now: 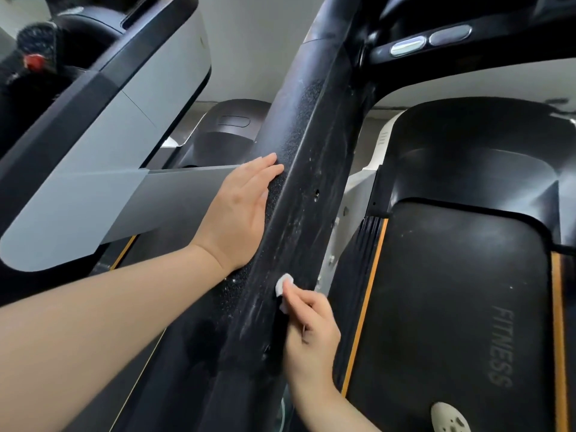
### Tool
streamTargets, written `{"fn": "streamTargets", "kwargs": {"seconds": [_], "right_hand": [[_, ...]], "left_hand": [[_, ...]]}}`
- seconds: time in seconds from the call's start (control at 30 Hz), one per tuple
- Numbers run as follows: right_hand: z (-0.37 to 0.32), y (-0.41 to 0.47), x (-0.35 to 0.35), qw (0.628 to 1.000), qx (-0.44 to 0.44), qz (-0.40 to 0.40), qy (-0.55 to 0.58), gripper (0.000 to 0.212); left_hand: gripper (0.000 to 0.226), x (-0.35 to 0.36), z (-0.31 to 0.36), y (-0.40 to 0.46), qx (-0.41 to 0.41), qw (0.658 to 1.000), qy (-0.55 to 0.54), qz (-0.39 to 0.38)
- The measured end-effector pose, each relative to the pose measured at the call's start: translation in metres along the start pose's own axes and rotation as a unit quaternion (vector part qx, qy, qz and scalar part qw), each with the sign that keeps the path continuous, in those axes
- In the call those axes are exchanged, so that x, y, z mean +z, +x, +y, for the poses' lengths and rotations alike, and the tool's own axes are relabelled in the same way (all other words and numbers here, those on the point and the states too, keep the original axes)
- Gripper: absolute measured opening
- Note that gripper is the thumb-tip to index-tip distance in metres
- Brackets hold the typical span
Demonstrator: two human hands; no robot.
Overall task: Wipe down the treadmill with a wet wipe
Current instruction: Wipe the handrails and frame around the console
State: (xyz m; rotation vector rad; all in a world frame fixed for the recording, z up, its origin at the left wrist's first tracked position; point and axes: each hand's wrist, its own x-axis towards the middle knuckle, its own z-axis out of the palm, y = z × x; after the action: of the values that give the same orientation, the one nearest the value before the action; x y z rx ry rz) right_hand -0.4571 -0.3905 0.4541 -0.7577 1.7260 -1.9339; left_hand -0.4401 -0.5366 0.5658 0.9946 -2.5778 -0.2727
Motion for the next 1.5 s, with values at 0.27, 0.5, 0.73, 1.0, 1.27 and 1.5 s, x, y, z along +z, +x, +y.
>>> {"fn": "streamTargets", "kwargs": {"seconds": [0.27, 0.5, 0.73, 1.0, 1.27, 1.5], "right_hand": [[0.032, 0.125, 0.006, 0.976, 0.209, 0.048, 0.020, 0.017], [0.018, 0.054, -0.003, 0.982, 0.177, 0.028, 0.065, 0.010], [0.054, 0.158, 0.005, 0.960, 0.276, 0.039, 0.020, 0.019], [0.031, 0.141, 0.001, 0.968, 0.242, 0.026, 0.063, 0.017], [0.015, 0.202, 0.016, 0.992, 0.109, 0.009, 0.056, 0.023], [0.052, 0.252, 0.011, 0.945, 0.325, 0.041, 0.014, 0.025]], "left_hand": [[0.043, -0.001, 0.002, 0.000, 0.000, 1.000, -0.001, 0.006], [0.048, 0.000, 0.000, -0.001, 0.009, 1.000, 0.014, -0.009], [0.047, -0.001, 0.001, 0.000, -0.001, 1.000, 0.023, -0.015], [0.037, -0.012, 0.008, 0.017, -0.002, 0.996, 0.085, -0.019], [0.056, 0.005, 0.008, 0.064, -0.013, 0.994, 0.100, -0.034], [0.051, 0.014, 0.009, 0.065, -0.033, 0.996, 0.087, -0.017]]}}
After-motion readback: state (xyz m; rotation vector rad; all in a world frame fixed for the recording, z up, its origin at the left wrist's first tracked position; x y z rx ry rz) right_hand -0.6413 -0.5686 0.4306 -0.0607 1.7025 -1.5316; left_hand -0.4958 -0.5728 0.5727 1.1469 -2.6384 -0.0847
